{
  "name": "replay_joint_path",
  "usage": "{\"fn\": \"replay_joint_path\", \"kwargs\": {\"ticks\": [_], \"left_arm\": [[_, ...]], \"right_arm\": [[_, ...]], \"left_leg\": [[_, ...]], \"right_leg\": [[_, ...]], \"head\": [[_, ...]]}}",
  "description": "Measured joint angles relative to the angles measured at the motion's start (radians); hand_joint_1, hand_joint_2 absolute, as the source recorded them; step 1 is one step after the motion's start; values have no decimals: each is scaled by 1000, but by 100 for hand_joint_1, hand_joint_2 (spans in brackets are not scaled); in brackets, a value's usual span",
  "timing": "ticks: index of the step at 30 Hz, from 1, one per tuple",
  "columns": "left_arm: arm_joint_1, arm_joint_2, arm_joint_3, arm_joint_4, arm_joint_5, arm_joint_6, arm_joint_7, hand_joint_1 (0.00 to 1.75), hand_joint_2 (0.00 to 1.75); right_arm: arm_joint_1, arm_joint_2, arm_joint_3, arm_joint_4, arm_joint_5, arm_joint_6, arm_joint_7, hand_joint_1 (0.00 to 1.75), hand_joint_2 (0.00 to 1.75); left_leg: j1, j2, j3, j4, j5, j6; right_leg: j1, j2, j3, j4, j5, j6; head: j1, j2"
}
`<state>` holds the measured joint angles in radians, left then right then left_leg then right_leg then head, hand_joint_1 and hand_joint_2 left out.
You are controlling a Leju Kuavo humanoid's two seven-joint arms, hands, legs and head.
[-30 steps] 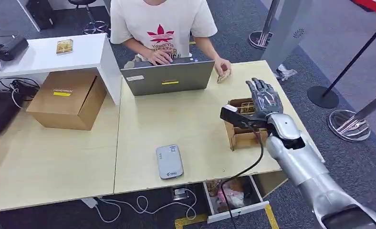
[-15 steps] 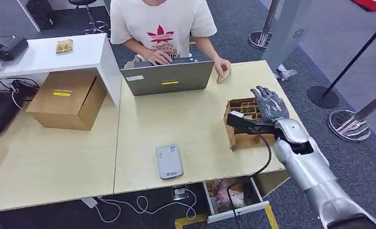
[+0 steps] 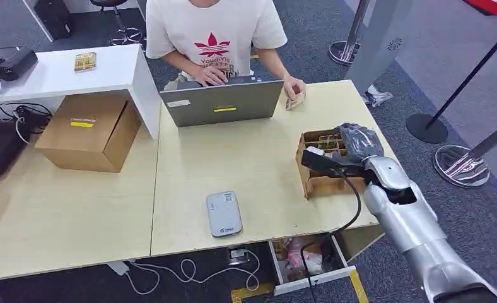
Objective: Pass the card to the sensor for recognition and then transmit it.
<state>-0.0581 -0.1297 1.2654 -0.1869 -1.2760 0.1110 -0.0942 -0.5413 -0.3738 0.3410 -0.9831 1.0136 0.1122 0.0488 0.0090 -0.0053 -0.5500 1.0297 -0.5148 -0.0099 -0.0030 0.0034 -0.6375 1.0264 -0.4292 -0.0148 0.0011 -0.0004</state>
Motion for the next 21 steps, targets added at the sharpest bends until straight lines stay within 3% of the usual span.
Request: {"fn": "replay_joint_path", "kwargs": {"ticks": [5, 6, 12, 13, 17, 21], "left_arm": [[-1, 0, -3, 0, -5, -1, 0, 0, 0], [-1, 0, -6, 0, -6, 0, 0, 0, 0], [-1, 0, -10, 0, -9, 0, 0, 0, 0], [-1, 0, -10, 0, -9, 0, 0, 0, 0], [-2, 0, -11, 0, -10, 0, 0, 0, 0], [-3, 0, -13, 0, -11, 0, 0, 0, 0]], "right_arm": [[7, -2, -2, 0, 0, 0, -8, 86, 175], [8, -3, -2, 0, 0, 0, -10, 93, 175], [8, -3, -2, 2, 3, 0, -24, 94, 175], [8, -3, -2, 4, 3, 0, -29, 87, 175], [7, -3, 3, 16, 3, 0, -38, 108, 175], [5, 4, 12, 34, 2, 1, -47, 94, 175]], "left_leg": [[0, 0, 0, 0, 0, 0], [0, 0, 0, 0, 0, 0], [0, 0, 0, 0, 0, 0], [0, 0, 0, 0, 0, 0], [0, 0, -1, 0, 0, 0], [0, 0, -1, 0, 0, 0]], "right_leg": [[0, 0, 0, 0, 0, 0], [0, 0, 0, 0, 0, 0], [0, 0, 0, 0, 0, 0], [0, 0, 0, 0, 0, 0], [0, 0, 0, 0, 0, 0], [0, 0, 0, 0, 0, 0]], "head": [[0, 0], [0, 0], [0, 0], [0, 0], [0, 0], [0, 0]]}}
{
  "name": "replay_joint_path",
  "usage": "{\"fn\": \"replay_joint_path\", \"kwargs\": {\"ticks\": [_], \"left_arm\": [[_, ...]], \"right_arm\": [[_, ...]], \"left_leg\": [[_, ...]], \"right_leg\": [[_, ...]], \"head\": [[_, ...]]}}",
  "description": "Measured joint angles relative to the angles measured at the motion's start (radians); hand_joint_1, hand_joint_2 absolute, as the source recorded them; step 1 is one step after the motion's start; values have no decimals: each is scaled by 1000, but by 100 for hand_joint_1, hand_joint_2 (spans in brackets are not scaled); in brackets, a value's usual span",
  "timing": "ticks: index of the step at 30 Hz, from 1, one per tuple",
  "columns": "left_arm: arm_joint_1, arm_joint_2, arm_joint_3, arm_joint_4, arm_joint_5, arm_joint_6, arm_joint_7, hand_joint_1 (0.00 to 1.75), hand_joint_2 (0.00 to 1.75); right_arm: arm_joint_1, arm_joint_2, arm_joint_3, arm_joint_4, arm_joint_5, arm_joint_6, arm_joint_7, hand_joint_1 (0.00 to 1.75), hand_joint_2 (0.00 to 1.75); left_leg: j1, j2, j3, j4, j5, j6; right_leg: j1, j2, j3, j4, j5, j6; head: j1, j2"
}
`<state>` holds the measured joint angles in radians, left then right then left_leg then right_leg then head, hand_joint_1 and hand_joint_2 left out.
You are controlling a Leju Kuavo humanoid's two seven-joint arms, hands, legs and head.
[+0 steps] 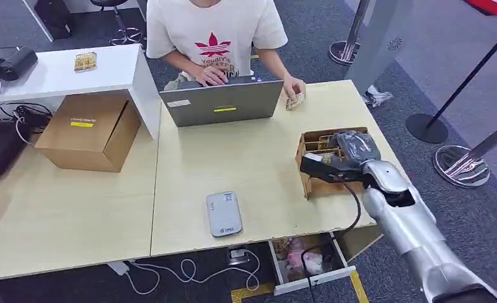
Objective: Pass the card to the sensor for recognition and then transmit it.
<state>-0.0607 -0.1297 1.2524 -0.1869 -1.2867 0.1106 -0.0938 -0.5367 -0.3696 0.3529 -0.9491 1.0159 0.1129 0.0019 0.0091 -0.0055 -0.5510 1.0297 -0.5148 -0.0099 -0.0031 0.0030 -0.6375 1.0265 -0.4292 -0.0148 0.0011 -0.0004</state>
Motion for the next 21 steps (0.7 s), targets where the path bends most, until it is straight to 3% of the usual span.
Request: {"fn": "replay_joint_path", "kwargs": {"ticks": [6, 11, 14, 15, 21], "left_arm": [[-2, 0, -4, 0, -3, 0, 1, 0, 0], [-4, 0, -4, 0, -3, 0, 1, 0, 0], [-5, 0, -4, 0, -3, 0, 2, 0, 0], [-5, 0, -4, 0, -3, 0, 3, 0, 0], [-6, 0, -4, 0, -2, 0, 6, 0, 0]], "right_arm": [[-26, 26, 18, 49, -4, 0, -11, 101, 175], [-62, 52, 32, 106, -6, 0, -20, 96, 175], [-75, 64, 39, 126, -6, 0, -20, 105, 175], [-78, 68, 40, 133, -6, 0, -20, 117, 175], [-101, 87, 49, 173, -6, -5, -22, 106, 175]], "left_leg": [[0, 0, 0, 0, 0, 0], [0, 0, 0, 0, 0, 0], [0, 0, 0, 0, 0, 0], [0, 0, 0, 0, 0, 0], [0, -1, 0, 0, 0, 0]], "right_leg": [[0, 0, 0, 0, 0, 0], [0, 0, 0, 0, 0, 0], [0, 0, 0, 0, 0, 0], [0, 0, 0, 0, 0, 0], [0, 0, 0, 0, 0, 0]], "head": [[0, 0], [0, 0], [0, 0], [0, 0], [0, 0]]}}
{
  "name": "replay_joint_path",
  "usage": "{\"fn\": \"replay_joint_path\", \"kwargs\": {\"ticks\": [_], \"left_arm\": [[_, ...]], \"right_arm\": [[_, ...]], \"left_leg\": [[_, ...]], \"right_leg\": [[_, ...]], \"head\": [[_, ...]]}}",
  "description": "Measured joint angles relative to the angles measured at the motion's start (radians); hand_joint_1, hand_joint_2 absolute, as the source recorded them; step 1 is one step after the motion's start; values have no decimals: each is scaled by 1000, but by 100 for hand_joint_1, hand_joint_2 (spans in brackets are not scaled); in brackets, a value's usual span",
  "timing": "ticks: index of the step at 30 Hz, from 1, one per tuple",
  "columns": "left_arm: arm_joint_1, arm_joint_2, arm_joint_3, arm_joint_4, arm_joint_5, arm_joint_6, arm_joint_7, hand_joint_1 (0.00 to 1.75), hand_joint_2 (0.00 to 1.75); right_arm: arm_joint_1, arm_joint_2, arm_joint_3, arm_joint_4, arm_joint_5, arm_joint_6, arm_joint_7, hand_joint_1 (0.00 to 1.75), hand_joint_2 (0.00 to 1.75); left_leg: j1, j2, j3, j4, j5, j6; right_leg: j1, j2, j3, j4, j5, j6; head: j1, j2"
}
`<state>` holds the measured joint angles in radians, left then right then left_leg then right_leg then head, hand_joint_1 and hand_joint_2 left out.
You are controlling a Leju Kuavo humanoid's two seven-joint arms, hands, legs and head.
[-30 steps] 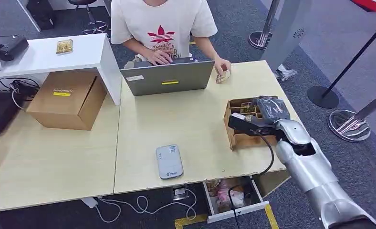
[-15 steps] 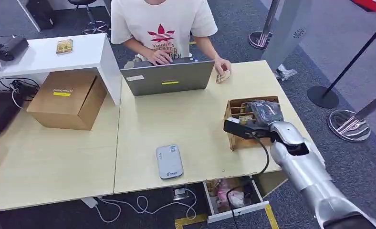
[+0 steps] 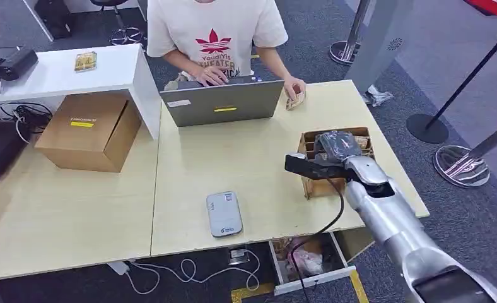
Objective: Pass the card to the sensor for recognition and then transmit it.
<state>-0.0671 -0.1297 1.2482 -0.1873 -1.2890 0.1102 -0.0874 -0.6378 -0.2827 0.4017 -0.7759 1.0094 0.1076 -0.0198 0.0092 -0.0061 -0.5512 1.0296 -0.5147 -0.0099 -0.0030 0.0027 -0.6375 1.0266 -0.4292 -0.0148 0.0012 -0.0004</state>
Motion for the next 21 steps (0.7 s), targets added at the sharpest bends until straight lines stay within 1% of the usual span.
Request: {"fn": "replay_joint_path", "kwargs": {"ticks": [5, 6, 8, 10, 11, 13, 15, 17, 18, 20, 21], "left_arm": [[0, 0, 0, 0, 2, 0, 0, 0, 0], [0, 0, 0, 0, 2, 0, 0, 0, 0], [0, 0, 0, 0, 2, 0, 0, 0, 0], [0, 0, 0, 0, 2, 0, 0, 0, 0], [0, 0, 0, 0, 2, 0, 0, 0, 0], [0, 0, 0, 0, 2, 0, 0, 0, 0], [0, 1, 0, 0, 2, 0, 0, 0, 0], [0, 1, 0, 0, 2, 0, 0, 0, 0], [0, 1, 0, 0, 2, 0, 0, 0, 0], [0, 3, 0, 0, 2, 0, 0, 0, 0], [0, 4, 0, 0, 3, 0, 0, 0, 0]], "right_arm": [[-14, 9, 8, 26, 0, -2, -1, 101, 175], [-16, 10, 9, 29, 0, -2, -1, 89, 175], [-20, 11, 10, 37, -1, -2, -2, 89, 175], [-21, 11, 10, 44, -1, -3, -2, 84, 175], [-22, 11, 10, 47, -1, -3, -2, 87, 175], [-24, 11, 10, 53, -2, -3, -3, 86, 175], [-25, 11, 10, 58, -2, -3, -3, 93, 175], [-26, 11, 10, 63, -3, -3, -4, 86, 175], [-27, 11, 10, 65, -3, -3, -5, 89, 175], [-30, 11, 10, 70, -3, -3, -5, 86, 175], [-31, 11, 10, 73, -3, -3, -5, 87, 175]], "left_leg": [[0, 0, 0, 0, 0, 0], [0, 0, 0, 0, 0, 0], [0, 0, 0, 0, 0, 0], [0, 0, 0, 0, 0, 0], [0, 0, 0, 0, 0, 0], [0, 0, 0, 0, 0, 0], [0, 0, 0, 0, 0, 0], [0, 0, 0, 0, 0, 0], [0, 0, 0, 0, 0, 0], [0, 0, 0, 0, 0, 0], [0, 0, 0, 0, 0, 0]], "right_leg": [[0, 0, 0, 0, 0, 0], [0, 0, 0, 0, 0, 0], [0, 0, 0, 0, 0, 0], [0, 0, 0, 0, 0, 0], [0, 0, 0, 0, 0, 0], [0, 0, 0, 0, 0, 0], [0, 0, 0, 0, 0, 0], [0, 0, 0, 0, 0, 0], [0, 0, 0, 0, 0, 0], [0, 0, 0, 0, 0, 0], [0, 0, 0, 0, 0, 0]], "head": [[0, 0], [0, 0], [0, 0], [0, 0], [0, 0], [0, 0], [0, 0], [0, 0], [0, 0], [0, 0], [0, 0]]}}
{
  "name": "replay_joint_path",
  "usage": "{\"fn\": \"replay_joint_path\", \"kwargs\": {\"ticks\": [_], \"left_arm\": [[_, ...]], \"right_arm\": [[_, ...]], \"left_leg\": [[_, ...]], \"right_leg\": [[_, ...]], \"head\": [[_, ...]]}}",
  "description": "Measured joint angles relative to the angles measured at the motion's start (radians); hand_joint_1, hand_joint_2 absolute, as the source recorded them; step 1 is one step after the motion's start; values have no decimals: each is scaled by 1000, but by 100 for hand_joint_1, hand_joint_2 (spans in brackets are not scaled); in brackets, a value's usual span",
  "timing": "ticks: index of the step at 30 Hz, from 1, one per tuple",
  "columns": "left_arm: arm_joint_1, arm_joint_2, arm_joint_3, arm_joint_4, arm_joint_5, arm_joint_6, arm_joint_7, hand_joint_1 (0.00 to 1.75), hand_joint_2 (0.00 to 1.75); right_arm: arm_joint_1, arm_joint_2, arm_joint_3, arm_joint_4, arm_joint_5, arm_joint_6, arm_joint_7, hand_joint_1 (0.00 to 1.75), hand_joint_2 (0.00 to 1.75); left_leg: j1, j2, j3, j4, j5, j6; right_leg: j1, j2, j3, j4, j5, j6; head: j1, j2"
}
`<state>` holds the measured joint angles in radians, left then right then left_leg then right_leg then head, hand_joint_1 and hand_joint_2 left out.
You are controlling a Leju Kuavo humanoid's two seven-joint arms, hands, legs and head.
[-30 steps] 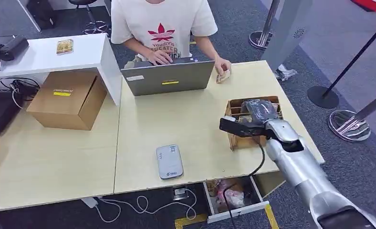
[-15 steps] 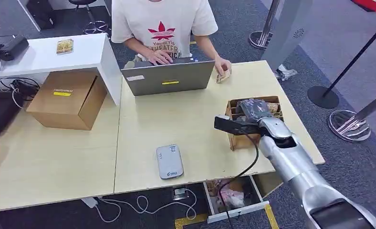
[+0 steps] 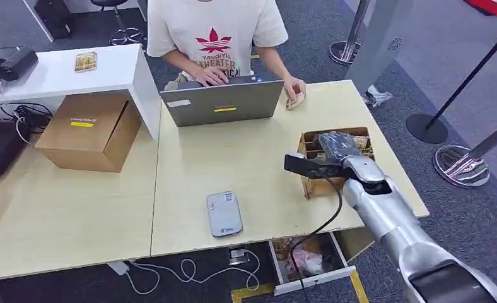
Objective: Pass the card to the sensor for recognition and then transmit it.
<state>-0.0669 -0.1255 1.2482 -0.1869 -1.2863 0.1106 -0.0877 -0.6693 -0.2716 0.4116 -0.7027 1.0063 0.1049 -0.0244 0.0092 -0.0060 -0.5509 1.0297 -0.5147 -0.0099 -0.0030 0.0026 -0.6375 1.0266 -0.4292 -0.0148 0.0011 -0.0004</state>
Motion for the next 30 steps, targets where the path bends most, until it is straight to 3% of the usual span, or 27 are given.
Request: {"fn": "replay_joint_path", "kwargs": {"ticks": [12, 30], "left_arm": [[0, 4, 0, 0, 9, 3, 0, 0, 0], [0, 4, 0, 0, 12, 3, -5, 0, 0]], "right_arm": [[-49, 0, 4, 50, 11, 0, -7, 80, 175], [-88, 0, 10, 94, 7, 3, -12, 89, 175]], "left_leg": [[0, 0, 0, 0, 0, 0], [0, 0, 0, 0, 0, 0]], "right_leg": [[0, 0, 0, 0, 0, 0], [0, 0, 0, 0, 0, 0]], "head": [[0, 0], [0, 0]]}}
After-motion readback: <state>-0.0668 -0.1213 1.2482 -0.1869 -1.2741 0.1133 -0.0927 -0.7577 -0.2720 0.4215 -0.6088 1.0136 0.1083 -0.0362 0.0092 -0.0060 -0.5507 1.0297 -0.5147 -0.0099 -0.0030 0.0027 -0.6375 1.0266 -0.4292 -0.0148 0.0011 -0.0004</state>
